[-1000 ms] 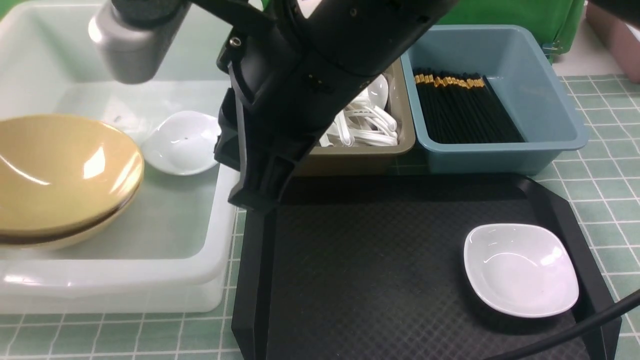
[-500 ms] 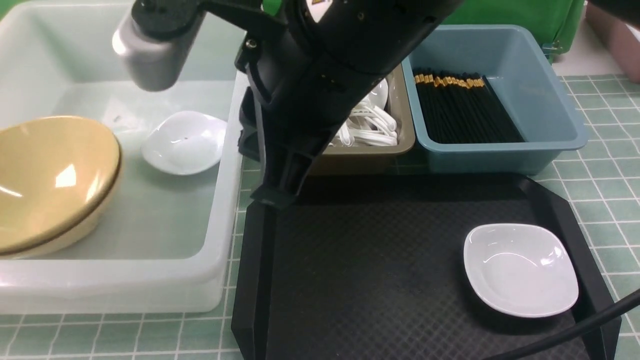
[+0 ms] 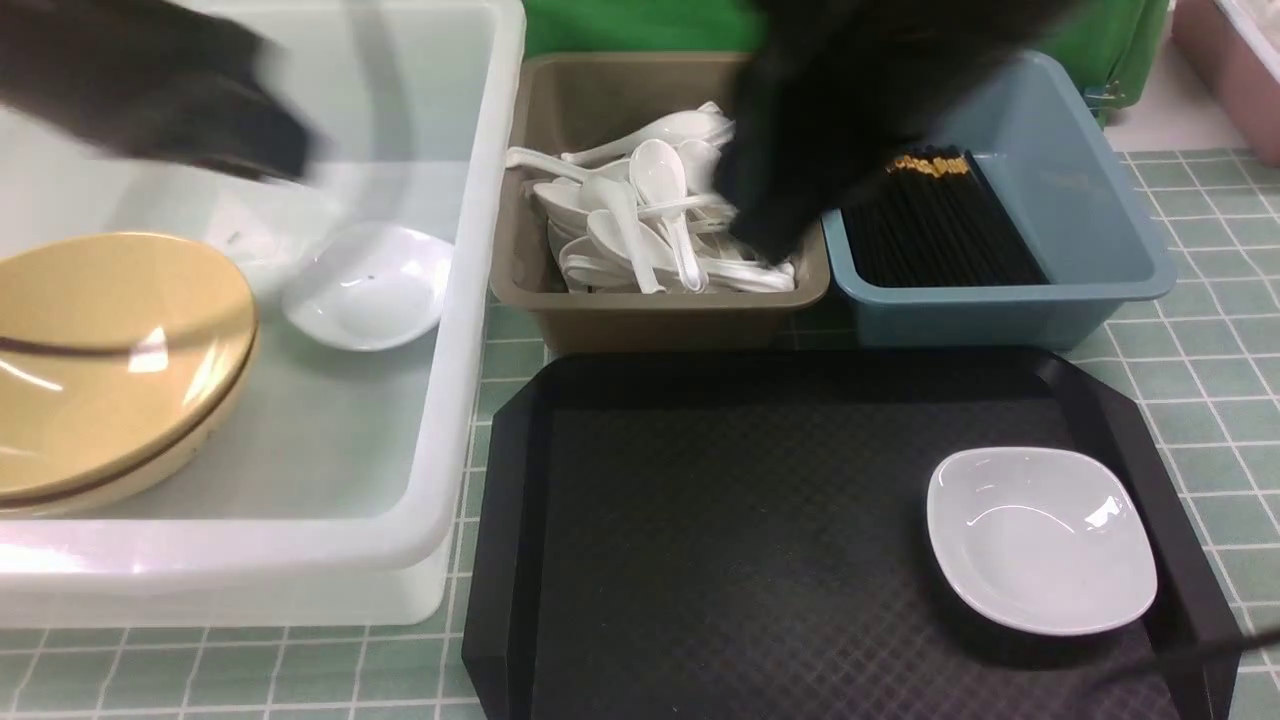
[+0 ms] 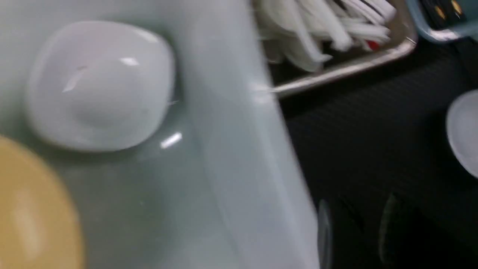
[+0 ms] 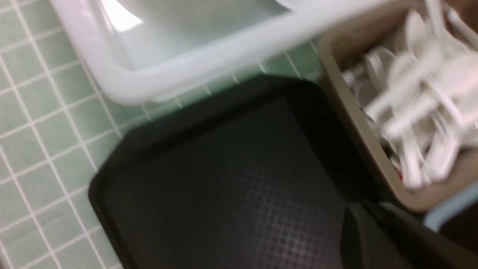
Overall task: On blue table put chopsticks spoon bowls plates into blue grey white boxes.
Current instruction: 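Grasp the small white bowl on the black tray by its rim with the left gripper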
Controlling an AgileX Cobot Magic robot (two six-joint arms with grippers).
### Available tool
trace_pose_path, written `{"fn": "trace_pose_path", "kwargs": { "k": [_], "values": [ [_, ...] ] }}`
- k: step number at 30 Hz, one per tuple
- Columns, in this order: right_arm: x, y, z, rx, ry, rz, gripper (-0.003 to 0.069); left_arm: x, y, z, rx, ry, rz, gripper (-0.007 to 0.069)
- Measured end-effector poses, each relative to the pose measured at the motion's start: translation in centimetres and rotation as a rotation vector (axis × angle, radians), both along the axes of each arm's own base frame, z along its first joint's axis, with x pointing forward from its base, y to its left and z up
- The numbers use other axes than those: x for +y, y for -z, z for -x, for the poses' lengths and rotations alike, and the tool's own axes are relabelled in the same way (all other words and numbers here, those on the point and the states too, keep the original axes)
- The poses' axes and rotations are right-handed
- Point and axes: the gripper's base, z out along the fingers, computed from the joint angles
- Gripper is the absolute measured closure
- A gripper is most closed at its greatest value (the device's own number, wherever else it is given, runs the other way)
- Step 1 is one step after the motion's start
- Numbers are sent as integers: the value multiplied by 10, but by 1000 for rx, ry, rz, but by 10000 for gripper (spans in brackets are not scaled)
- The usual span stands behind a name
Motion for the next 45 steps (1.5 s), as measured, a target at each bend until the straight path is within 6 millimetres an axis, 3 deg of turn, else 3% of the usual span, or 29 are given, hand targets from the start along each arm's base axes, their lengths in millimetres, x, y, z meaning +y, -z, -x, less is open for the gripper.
{"fn": "trace_pose_path", "kwargs": {
  "k": [1, 5, 6, 7, 12, 13, 15, 16, 17, 21, 26, 27, 34, 40, 45],
  "values": [
    [-21, 1, 6, 11, 47, 1, 593, -32, 7, 0, -7, 125, -6, 572],
    [-67, 12, 28, 46, 154, 11, 589, -101, 28, 1, -12, 335, 32, 623],
    [-70, 13, 29, 48, 160, 13, 589, -102, 30, -1, -12, 334, 35, 623],
    [-85, 21, 41, 66, 200, 18, 588, -125, 41, -2, -6, 385, 55, 623],
    [-124, 46, 81, 102, 281, 24, 582, -187, 70, -6, -38, 523, 18, 620],
    [-126, 46, 84, 96, 283, 19, 582, -189, 73, -5, -35, 529, 12, 620],
    [-139, 54, 101, 94, 310, 16, 581, -221, 84, 0, -47, 599, -56, 617],
    [-140, 57, 102, 96, 315, 21, 581, -222, 85, -1, -46, 595, -63, 617],
    [-146, 59, 110, 88, 326, 18, 581, -240, 95, 2, -39, 609, -116, 615],
    [-156, 64, 121, 62, 361, 26, 580, -277, 120, 2, -9, 592, -239, 572],
    [-161, 63, 124, 38, 381, 29, 580, -304, 145, -10, 37, 520, -297, 455],
    [-161, 63, 124, 37, 384, 30, 580, -310, 155, -16, 56, 487, -292, 400],
    [-161, 63, 124, 33, 385, 30, 580, -329, 195, -32, 97, 402, -264, 218],
    [-161, 63, 124, 33, 385, 30, 580, -341, 218, -37, 107, 373, -175, 202],
    [-161, 63, 124, 32, 385, 30, 580, -344, 222, -37, 113, 363, -151, 293]
  ]
}}
